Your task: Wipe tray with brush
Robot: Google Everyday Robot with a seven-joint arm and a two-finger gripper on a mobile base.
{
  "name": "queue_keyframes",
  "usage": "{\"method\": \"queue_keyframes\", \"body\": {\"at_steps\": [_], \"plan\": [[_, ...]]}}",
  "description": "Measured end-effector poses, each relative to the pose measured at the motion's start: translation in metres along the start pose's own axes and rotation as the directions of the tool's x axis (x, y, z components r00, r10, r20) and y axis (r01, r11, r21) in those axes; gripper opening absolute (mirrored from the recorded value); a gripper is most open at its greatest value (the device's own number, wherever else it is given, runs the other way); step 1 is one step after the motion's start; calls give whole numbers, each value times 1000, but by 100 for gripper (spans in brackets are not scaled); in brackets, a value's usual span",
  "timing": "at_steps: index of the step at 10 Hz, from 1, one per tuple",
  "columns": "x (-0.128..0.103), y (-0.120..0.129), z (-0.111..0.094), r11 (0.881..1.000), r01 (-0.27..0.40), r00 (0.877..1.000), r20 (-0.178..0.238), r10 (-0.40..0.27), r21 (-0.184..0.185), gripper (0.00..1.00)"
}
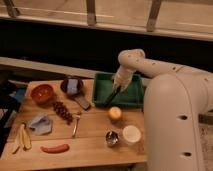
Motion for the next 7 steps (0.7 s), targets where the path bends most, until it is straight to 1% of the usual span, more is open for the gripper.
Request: {"method": "queue_keyframes", "body": {"at_steps": [1,2,3,4,5,6,7], "plan": [[-4,7,-4,998,8,1000,26,-6,-55,0],[-6,15,-7,995,25,999,41,-21,-101,0],[-6,21,-12,988,45,998,51,-37,-151,0],[-5,26,-16,975,74,997,52,-65,-207,0],[3,30,-19,957,126,992,33,-121,-261,0],[12,33,-17,944,166,985,0,-173,-284,0],[22,35,-16,937,200,974,-43,-221,-286,0]]}}
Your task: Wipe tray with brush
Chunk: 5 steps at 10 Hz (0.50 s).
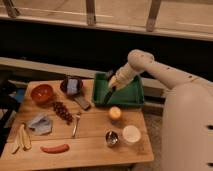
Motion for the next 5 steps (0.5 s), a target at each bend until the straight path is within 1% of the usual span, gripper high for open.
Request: {"method": "queue_keyframes", "body": {"at_steps": [1,2,3,4,5], "plan": [[11,-3,6,999,22,997,-69,-19,38,0],[20,-14,11,989,27,993,-120,-9,147,0],[22,-23,13,976,23,991,-136,7,218,0],[21,-32,14,953,9,989,-143,36,303,0],[14,-34,15,936,-12,990,-127,60,351,0]]}}
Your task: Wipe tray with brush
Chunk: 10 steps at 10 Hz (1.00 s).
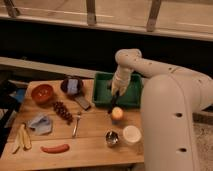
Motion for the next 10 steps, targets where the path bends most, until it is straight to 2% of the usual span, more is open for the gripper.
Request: {"method": "queue_keyframes", "body": {"at_steps": [1,2,3,4,6,8,9,10], "plan": [[-10,-4,-2,999,-33,999,28,33,20,0],[-17,-7,-5,997,-68,996,68,66,24,0],[-28,-4,-14,994,-107,986,131,103,21,0],[-36,4,-22,991,-134,974,184,130,10,0],[-43,14,-34,989,-142,958,247,146,-31,0],[-34,33,-39,987,-78,963,244,111,-140,0],[-22,42,-41,975,-6,971,230,59,-223,0],[-10,47,-42,944,73,975,221,0,-322,0]]}}
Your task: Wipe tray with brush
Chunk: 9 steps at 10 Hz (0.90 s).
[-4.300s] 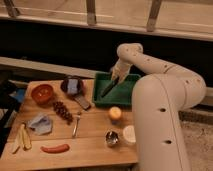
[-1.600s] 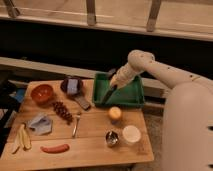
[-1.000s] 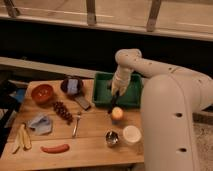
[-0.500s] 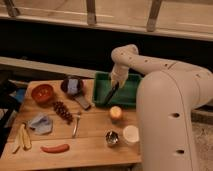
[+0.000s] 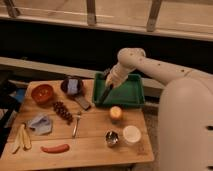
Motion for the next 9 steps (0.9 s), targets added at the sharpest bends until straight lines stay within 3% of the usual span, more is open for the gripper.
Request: {"method": "queue_keyframes", "body": {"at_steps": [1,2,3,4,6,7,9], "plan": [[14,5,-2,991,57,998,-25,-60,-123,0],[28,11,-1,971,104,991,-59,-119,-215,0],[42,16,3,953,137,980,-104,-171,-272,0],[52,18,8,948,144,973,-136,-189,-282,0],[59,11,9,967,137,972,-158,-173,-217,0],[53,7,7,978,134,977,-141,-157,-162,0],[33,7,-2,986,143,985,-85,-150,-89,0]]}}
